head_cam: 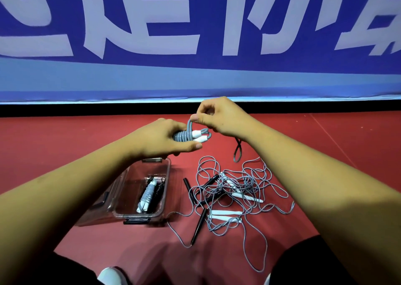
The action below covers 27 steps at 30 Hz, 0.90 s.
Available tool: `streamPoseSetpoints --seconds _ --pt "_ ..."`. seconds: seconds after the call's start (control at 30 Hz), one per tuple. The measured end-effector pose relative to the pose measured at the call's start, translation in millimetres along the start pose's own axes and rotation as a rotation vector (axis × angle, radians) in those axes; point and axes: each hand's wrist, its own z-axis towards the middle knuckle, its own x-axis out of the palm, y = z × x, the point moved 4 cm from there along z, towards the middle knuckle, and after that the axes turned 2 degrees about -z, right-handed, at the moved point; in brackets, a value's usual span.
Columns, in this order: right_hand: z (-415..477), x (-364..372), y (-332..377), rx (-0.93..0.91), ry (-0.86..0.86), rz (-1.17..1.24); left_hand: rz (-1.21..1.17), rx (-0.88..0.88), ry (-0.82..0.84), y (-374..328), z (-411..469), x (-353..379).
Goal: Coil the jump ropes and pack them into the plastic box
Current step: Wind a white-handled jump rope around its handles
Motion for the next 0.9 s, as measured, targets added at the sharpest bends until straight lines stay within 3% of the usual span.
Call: streamPoseSetpoints --seconds 0.23,0.4,0.53,0.67,0.8,0.9 --pt "-8 26 -21 0.254 0.284 0.264 -0.416 0.089 -0.109 -8 -4 -7" --pt "-9 36 -24 0.26 0.344 0.178 -0.431 -0.049 -0.244 10 3 -22" --pt "-10 37 -15 0.209 0.257 0.055 -0.221 -0.131 -0.339 32 7 -35" --pt "-3 50 11 0.08 0.246 -0.235 0.292 -0.242 -0.41 56 11 -37" --pt "-7 62 28 -0.037 0.28 -0.477 0.517 -0.293 -0.33 51 12 -23" --pt "-11 55 31 -0.085 0.277 -0.584 0.658 -0.215 -0.234 41 10 -7"
